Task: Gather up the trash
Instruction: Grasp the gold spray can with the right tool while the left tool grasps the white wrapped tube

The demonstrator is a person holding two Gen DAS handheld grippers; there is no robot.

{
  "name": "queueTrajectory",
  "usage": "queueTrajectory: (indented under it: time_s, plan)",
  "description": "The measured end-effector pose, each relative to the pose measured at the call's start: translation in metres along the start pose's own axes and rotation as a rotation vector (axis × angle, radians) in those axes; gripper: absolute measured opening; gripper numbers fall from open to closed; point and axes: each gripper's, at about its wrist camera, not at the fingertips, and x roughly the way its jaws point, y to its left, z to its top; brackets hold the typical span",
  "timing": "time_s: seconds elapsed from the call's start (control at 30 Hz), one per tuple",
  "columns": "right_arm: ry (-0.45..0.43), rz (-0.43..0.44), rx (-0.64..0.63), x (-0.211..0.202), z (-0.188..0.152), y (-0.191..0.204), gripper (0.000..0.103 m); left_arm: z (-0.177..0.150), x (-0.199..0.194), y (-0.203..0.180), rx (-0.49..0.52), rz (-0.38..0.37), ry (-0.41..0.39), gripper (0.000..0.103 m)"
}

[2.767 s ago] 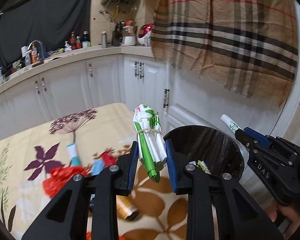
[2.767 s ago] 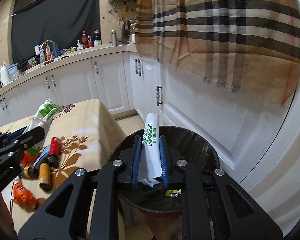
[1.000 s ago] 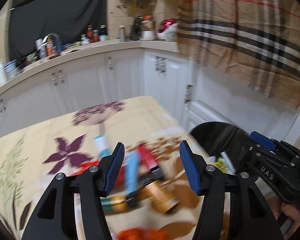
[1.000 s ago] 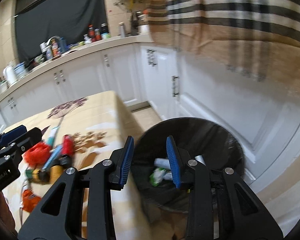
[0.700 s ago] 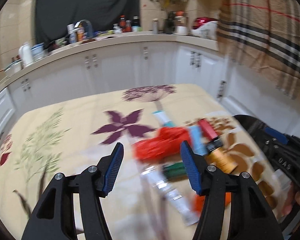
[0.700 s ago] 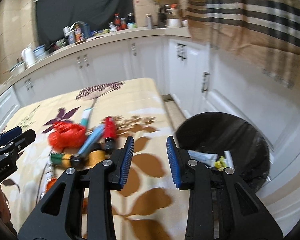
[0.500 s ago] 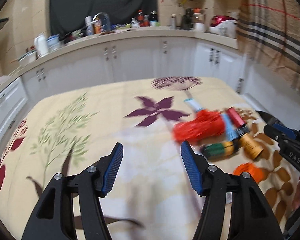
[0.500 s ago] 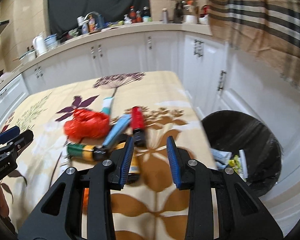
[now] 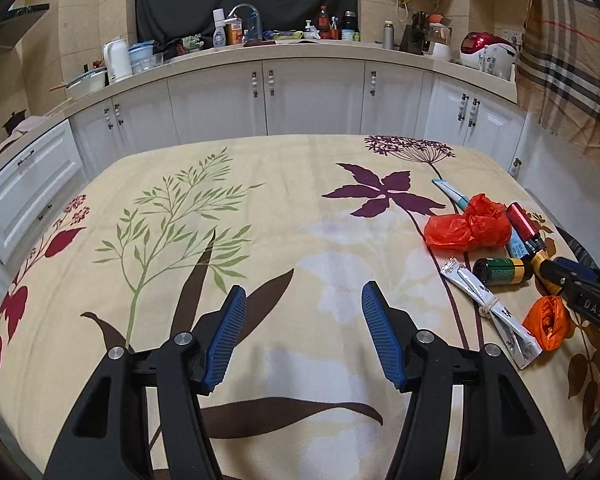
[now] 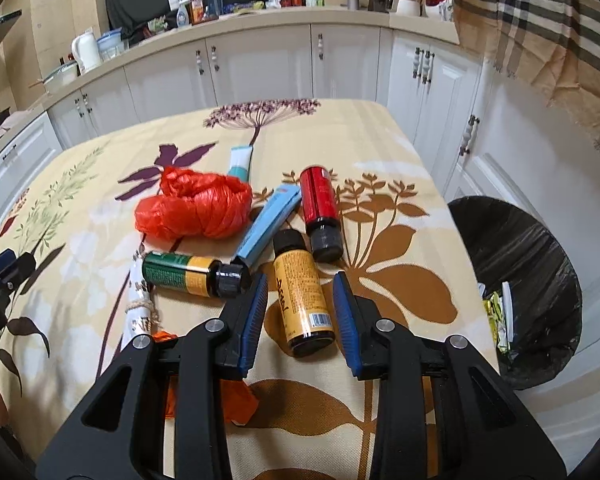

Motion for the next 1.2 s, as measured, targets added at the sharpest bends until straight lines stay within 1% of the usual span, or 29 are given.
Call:
queueTrajectory:
  time_s: [0.07, 0.1, 0.23, 0.37, 0.57, 0.7, 0.87, 1.03, 1.1, 1.2]
  plan:
    - [0.017, 0.006, -0.005, 0.003, -0.001, 0.0, 0.03, -0.001, -0.001, -0.002, 0.003, -0.008, 0.0, 0.059]
    - [0.02, 0.011, -0.008, 0.003, -0.001, 0.001, 0.023, -0.001, 0.0, -0.004, 0.006, -0.015, 0.001, 0.059]
    - [0.007, 0.017, -0.017, 0.0, -0.002, 0.002, 0.023, -0.001, 0.0, -0.019, 0.026, -0.046, 0.008, 0.059]
    - [-0.031, 0.01, -0.015, -0.012, -0.005, -0.002, 0.023, 0.0, -0.001, -0.038, 0.052, -0.077, 0.011, 0.059]
    - [-0.072, -0.007, 0.006, -0.027, -0.007, -0.018, 0.023, 0.003, 0.001, -0.071, 0.094, -0.121, 0.023, 0.059]
    - [-0.096, -0.02, 0.029, -0.035, -0.011, -0.035, 0.023, 0.004, 0.004, -0.089, 0.114, -0.138, 0.032, 0.062]
    - [-0.107, -0.031, 0.058, -0.04, -0.015, -0.052, 0.023, 0.003, 0.015, -0.109, 0.145, -0.141, 0.061, 0.063]
    - [-0.111, -0.034, 0.081, -0.041, -0.02, -0.063, 0.023, -0.002, 0.023, -0.12, 0.178, -0.139, 0.094, 0.063]
    - [-0.11, -0.031, 0.087, -0.04, -0.02, -0.065, 0.023, -0.005, 0.026, -0.121, 0.192, -0.129, 0.109, 0.063]
    - [-0.108, -0.028, 0.09, -0.04, -0.022, -0.066, 0.023, -0.008, 0.025, -0.113, 0.176, -0.132, 0.114, 0.063]
